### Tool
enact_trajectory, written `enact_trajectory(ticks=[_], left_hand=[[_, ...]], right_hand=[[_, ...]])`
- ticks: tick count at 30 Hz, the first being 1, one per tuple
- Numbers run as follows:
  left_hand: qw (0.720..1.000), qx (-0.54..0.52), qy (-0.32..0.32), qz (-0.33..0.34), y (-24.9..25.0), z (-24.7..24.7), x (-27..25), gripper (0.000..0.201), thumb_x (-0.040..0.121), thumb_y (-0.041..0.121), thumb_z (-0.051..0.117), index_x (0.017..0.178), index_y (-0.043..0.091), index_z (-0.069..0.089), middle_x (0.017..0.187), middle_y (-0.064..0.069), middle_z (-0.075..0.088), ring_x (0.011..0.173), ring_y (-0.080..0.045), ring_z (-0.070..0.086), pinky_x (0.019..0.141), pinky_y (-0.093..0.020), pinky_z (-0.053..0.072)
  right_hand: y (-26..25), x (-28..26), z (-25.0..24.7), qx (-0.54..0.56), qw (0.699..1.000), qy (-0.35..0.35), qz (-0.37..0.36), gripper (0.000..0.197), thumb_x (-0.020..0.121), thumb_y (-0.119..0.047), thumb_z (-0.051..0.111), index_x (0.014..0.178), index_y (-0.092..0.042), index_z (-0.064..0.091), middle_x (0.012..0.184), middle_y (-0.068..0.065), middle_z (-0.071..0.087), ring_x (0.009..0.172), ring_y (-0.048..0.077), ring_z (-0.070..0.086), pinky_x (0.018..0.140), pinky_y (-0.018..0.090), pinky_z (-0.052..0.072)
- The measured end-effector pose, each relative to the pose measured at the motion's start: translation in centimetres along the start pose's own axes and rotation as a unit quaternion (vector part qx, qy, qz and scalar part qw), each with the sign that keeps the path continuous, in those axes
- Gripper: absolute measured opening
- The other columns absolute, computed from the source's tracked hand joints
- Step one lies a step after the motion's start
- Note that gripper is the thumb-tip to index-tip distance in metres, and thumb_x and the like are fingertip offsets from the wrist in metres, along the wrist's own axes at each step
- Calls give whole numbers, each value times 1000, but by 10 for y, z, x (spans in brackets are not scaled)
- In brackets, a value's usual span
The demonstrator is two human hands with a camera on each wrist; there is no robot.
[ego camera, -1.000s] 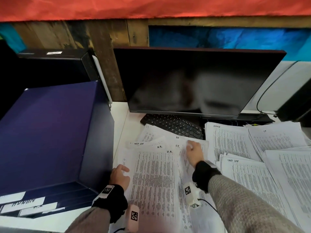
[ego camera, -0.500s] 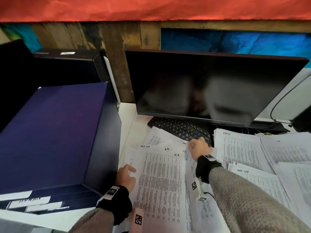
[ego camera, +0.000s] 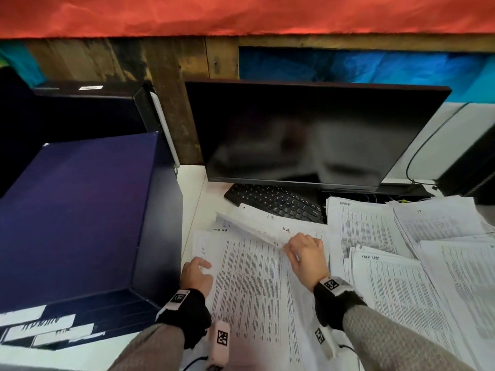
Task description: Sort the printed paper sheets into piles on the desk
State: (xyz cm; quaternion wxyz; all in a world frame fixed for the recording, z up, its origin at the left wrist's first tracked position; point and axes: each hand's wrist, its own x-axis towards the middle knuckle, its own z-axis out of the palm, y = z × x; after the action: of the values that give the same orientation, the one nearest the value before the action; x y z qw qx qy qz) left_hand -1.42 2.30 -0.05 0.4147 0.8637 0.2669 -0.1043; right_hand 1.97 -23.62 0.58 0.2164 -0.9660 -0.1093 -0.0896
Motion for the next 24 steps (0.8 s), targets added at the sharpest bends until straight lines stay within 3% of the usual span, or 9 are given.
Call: enact_trajectory(ticks=[2,6,9,13,16,19,20,22,24], left_hand=[[1000,-3,0,5,1,0,-2,37,78,-13,40,99,11,59,122,-9,46,82,-17,45,75,-25,36],[1000,-16,15,17,1,2,-6,38,76,-13,39,96,12,59,122,-8,48,84,-17,46,77,-25,37],[999,-22,16,21,0,1,-7,39,76,-15,38,95,12,59,123,-9,49,89,-18,46,78,-25,37],[1000,-22,9,17,-2,0,-5,41,76,-13,37,91,16,62,124,-11,54,87,-19,49,77,-25,41],[1000,-19,-3,7,-2,-1,-5,45,78,-12,36,91,17,67,124,-10,58,89,-21,52,78,-24,43],[1000,-23,5,4,-3,-2,-5,46,80,-13,36,92,17,68,127,-11,57,111,-29,55,93,-27,45],[1000,-26,6,3,-4,-2,-5,45,80,-13,36,93,16,68,128,-12,57,115,-30,54,96,-28,44],[999,-36,7,4,-5,-2,-5,42,83,-12,37,94,16,67,130,-11,56,116,-30,54,97,-29,44],[998,-56,9,13,-6,0,-3,36,87,-7,40,93,15,69,130,-9,57,113,-29,56,96,-31,46]], right_hand=[[3,1,-8,44,998,-9,43,16,88,-11,57,75,-19,55,79,-6,52,74,16,52,72,32,31],[8,6,-27,96,995,-6,40,20,86,-9,60,69,-20,55,80,-3,53,72,16,54,74,38,47],[7,16,-49,167,980,55,95,19,87,-12,63,69,-16,56,79,-1,55,74,16,54,69,30,45],[-1,29,-76,299,947,57,99,17,91,-11,59,75,-11,52,77,-1,61,73,15,56,70,27,47],[-11,37,-106,354,914,171,101,16,95,-15,52,80,-19,47,77,-9,55,72,7,51,69,29,46],[-24,45,-147,364,875,313,68,15,96,-15,45,87,-26,44,81,-14,48,71,-2,46,68,20,41],[-25,50,-160,375,857,348,65,12,96,-16,44,89,-26,44,83,-12,47,74,-1,46,71,20,41],[-18,61,-180,415,818,389,82,11,94,-21,44,89,-30,45,85,-7,48,79,9,48,75,32,44],[-3,71,-185,433,804,388,119,11,89,-24,45,85,-34,46,84,-6,50,79,14,49,71,37,42]])
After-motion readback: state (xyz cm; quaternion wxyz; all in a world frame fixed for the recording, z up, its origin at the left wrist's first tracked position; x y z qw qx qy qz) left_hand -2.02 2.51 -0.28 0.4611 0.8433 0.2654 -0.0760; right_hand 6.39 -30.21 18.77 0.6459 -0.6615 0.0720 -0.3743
